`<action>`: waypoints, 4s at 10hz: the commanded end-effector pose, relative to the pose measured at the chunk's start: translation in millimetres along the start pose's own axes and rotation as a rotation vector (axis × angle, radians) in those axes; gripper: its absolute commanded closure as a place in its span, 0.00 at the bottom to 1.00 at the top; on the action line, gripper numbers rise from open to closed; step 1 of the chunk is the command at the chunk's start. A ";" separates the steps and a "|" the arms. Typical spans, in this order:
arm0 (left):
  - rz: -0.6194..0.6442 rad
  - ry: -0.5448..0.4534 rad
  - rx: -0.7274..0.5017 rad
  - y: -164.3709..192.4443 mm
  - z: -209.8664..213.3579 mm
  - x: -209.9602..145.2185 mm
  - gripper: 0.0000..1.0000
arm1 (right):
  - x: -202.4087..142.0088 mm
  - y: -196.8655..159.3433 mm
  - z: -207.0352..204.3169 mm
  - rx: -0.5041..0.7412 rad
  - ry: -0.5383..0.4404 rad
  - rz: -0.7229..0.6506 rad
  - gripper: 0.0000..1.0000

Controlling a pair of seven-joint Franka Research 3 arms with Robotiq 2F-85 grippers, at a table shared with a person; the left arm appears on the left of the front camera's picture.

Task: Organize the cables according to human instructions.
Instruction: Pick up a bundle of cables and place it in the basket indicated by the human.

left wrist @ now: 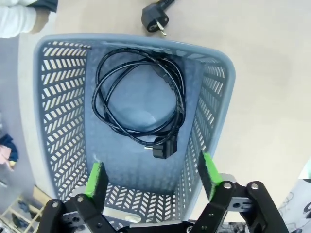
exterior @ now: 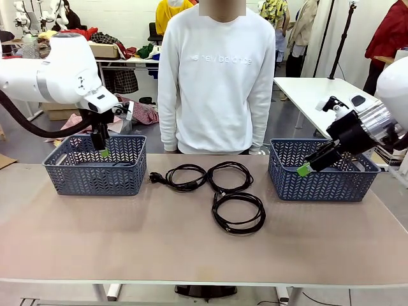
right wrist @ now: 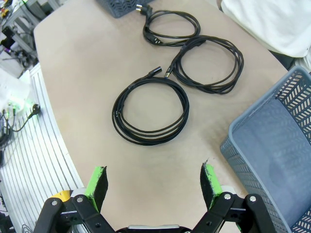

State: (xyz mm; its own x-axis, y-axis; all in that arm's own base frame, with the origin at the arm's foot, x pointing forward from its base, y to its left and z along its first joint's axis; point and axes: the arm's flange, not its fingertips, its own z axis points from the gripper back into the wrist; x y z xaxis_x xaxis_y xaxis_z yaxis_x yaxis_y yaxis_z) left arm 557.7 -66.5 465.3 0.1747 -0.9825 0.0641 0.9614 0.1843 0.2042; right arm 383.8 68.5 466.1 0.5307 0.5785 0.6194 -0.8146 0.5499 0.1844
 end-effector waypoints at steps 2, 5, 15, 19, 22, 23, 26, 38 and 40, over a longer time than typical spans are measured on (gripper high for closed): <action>-0.006 -0.023 -0.026 -1.8 5.3 -3.4 0.00 | 0.4 -2.9 -0.8 0.015 -0.027 0.019 0.00; 0.010 -0.009 -0.011 -1.3 1.0 0.0 0.00 | 0.4 -2.9 -0.8 0.015 -0.027 0.019 0.00; 0.079 -0.302 -0.038 -78.4 19.9 49.8 0.00 | 0.4 -2.9 -0.8 0.015 -0.027 0.019 0.00; 0.111 -0.437 -0.101 -132.2 12.6 64.2 0.00 | 0.4 -2.9 -0.8 0.015 -0.027 0.019 0.00; 0.108 -0.431 -0.139 -160.1 4.6 66.4 0.00 | 0.4 -2.9 -0.8 0.015 -0.027 0.019 0.00; 0.100 -0.410 -0.149 -166.0 1.5 69.4 0.00 | 0.4 -2.9 -0.8 0.015 -0.027 0.019 0.00; 0.121 -0.399 -0.153 -159.8 2.7 73.6 0.00 | 0.4 -2.9 -0.8 0.015 -0.027 0.019 0.00; 0.121 -0.399 -0.153 -159.8 2.7 73.6 0.00 | 0.4 -2.9 -0.8 0.015 -0.027 0.019 0.00; 0.121 -0.399 -0.153 -159.8 2.7 73.6 0.00 | 0.4 -2.9 -0.8 0.015 -0.027 0.019 0.00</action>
State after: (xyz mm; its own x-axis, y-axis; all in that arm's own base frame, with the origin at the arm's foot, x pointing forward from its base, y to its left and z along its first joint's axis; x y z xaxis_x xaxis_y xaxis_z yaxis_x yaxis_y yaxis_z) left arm 414.0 -169.9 439.2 0.2181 -0.8629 0.4559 0.9659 0.2575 0.0253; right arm 383.8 68.3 466.2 0.5308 0.5787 0.6191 -0.8145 0.5503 0.1840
